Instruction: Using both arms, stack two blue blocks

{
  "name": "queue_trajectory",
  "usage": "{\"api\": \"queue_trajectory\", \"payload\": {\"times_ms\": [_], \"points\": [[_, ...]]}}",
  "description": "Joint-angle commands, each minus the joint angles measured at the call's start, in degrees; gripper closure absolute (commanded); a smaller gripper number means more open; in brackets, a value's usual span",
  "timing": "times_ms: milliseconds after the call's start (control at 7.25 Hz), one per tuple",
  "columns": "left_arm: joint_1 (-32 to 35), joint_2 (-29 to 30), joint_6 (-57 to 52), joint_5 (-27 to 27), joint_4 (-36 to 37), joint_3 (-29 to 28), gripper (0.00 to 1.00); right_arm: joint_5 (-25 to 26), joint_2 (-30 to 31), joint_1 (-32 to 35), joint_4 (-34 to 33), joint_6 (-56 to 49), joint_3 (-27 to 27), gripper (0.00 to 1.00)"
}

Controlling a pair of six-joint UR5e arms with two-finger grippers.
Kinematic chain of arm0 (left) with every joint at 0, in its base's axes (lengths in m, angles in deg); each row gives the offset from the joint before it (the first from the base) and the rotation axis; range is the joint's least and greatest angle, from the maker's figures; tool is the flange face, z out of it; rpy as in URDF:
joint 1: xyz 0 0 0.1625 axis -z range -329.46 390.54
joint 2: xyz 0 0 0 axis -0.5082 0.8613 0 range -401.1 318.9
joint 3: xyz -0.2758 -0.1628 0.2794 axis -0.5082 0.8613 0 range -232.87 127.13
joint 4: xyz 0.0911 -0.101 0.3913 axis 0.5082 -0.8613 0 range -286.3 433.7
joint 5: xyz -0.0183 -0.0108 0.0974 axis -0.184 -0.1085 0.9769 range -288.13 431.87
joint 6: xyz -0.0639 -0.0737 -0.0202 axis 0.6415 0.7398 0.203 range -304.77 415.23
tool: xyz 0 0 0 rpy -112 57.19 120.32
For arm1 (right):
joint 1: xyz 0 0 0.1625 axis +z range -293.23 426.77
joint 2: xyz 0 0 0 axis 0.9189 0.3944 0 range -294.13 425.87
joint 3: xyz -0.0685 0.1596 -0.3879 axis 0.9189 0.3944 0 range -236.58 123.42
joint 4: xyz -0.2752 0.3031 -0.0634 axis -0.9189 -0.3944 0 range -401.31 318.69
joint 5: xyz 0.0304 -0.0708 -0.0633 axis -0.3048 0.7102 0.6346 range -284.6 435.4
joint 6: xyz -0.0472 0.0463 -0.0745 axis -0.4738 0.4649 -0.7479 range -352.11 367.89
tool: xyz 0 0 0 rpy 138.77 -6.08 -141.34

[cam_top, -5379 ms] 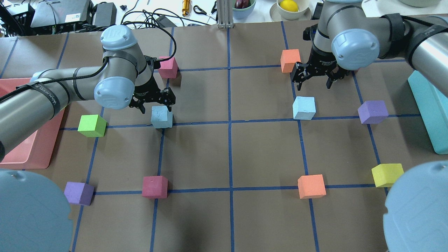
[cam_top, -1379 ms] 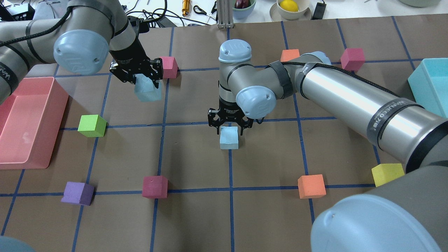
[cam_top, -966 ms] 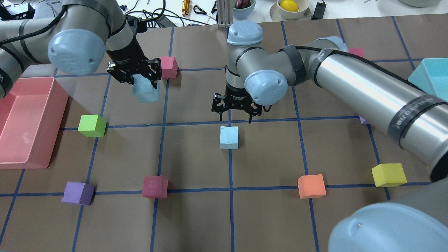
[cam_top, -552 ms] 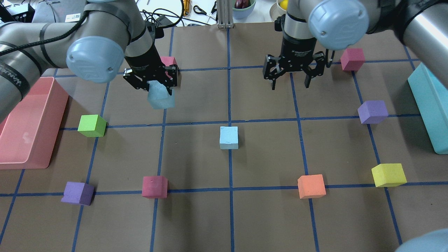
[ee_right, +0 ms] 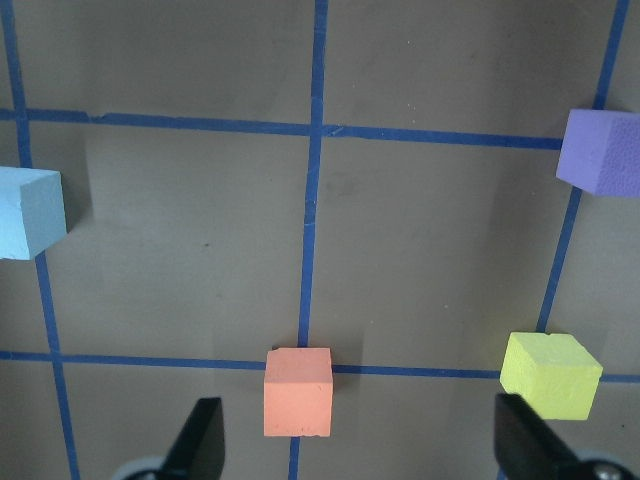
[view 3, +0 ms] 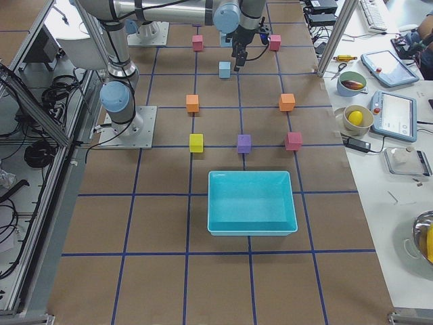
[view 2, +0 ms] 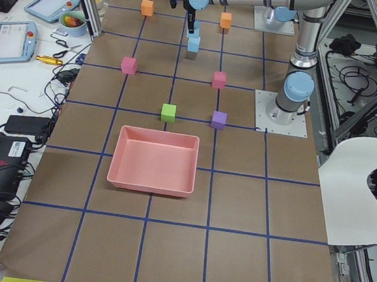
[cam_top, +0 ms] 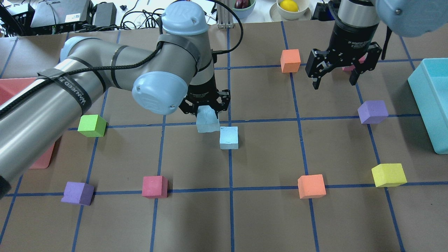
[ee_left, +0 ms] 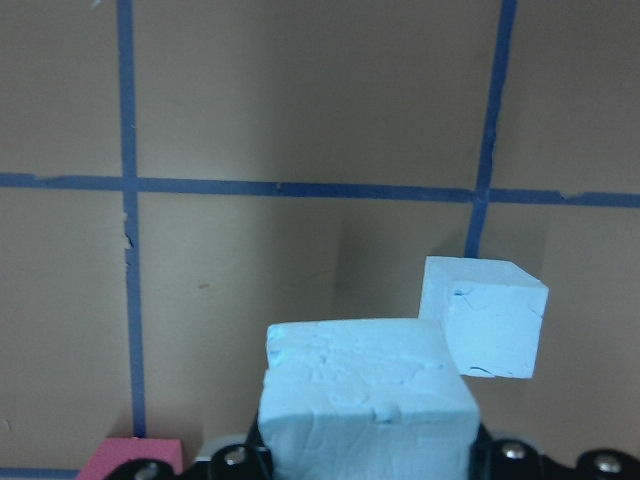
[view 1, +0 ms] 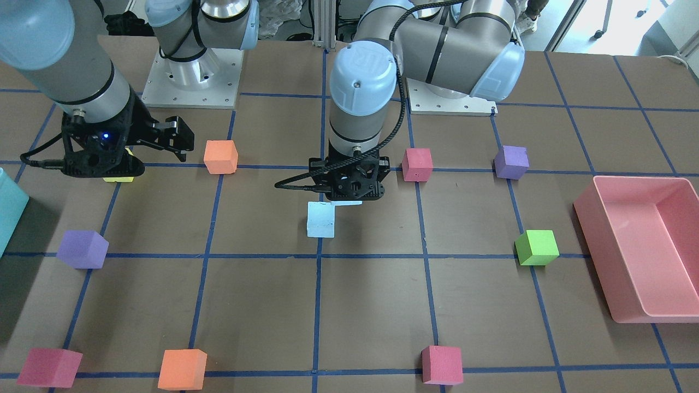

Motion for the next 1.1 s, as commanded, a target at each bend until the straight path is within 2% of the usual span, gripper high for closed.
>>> {"api": "queue_trajectory", "payload": {"times_ms": [0, 276, 552, 690, 828, 966], "points": [[2.16, 2.54, 2.91, -0.11, 4.75, 0.85, 1.00, 0.16, 5.91, -0.23, -1.92, -0.34, -5.56, 0.00], [2.17, 5.53, 3.60, -0.10, 7.93, 0.85, 1.00, 1.91, 6.45, -0.06, -3.41, 0.27, -3.91, 0.00], [2.60, 6.94, 4.13, -0.19, 8.38, 0.94, 1.00, 0.78, 7.32, -0.14, -3.15, 0.09, -3.73, 0.00], [3.47, 7.12, 4.65, -0.02, 8.47, 1.72, 0.94, 0.87, 7.59, -0.05, -3.07, 0.18, -3.73, 0.00], [3.66, 7.21, 4.74, -0.10, 9.25, 2.08, 0.94, 0.95, 7.59, -0.14, -2.89, 0.18, -3.73, 0.00], [3.66, 7.56, 4.74, -0.10, 9.35, 2.34, 0.80, 0.78, 7.59, -0.05, -2.89, 0.10, -3.99, 0.00]]}}
